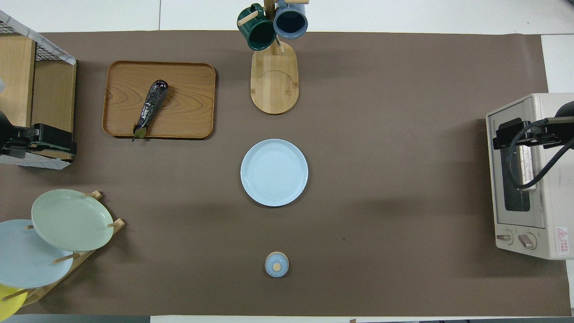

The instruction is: Put eggplant into oven

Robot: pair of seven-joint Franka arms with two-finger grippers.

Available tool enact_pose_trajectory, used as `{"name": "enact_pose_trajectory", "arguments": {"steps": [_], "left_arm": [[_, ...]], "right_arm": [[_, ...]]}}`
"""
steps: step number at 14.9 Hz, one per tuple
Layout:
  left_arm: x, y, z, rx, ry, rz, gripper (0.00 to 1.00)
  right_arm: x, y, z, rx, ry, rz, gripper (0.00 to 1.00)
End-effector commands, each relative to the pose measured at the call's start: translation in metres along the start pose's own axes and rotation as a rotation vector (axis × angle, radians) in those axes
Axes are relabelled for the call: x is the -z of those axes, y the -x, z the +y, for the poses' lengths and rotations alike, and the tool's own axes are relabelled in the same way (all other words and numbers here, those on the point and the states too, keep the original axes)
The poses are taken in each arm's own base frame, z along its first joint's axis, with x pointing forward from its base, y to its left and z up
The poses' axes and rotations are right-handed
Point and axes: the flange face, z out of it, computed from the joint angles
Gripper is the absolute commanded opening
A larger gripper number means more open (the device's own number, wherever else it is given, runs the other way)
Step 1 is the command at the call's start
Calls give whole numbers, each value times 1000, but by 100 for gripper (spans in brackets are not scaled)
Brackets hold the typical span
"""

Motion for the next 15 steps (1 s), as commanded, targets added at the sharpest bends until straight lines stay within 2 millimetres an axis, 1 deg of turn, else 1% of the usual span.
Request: {"name": "enact_pose_trajectory", "arguments": {"steps": [1, 8, 10, 11, 12, 13, 15], "left_arm": [[5, 0, -3, -5, 4, 6, 100], [6, 2, -3, -11, 5, 21, 100], [5, -2, -3, -15, 7, 49, 100], [1, 0, -1, -26, 5, 47, 100], [0, 0, 1, -59, 4, 56, 100], [0, -1, 2, -94, 3, 68, 100], [-6, -5, 3, -112, 4, 62, 100]], "right_arm": [[3, 2, -2, -11, -7, -3, 100], [2, 3, -2, -12, -5, -2, 100], [-2, 8, -2, -3, -6, -9, 100], [-6, 7, -2, 1, -6, 6, 68], [-10, 7, -2, 2, -4, 18, 22], [-19, 8, 3, -3, -6, 24, 0], [-40, 17, 6, -11, -5, 64, 0]]}}
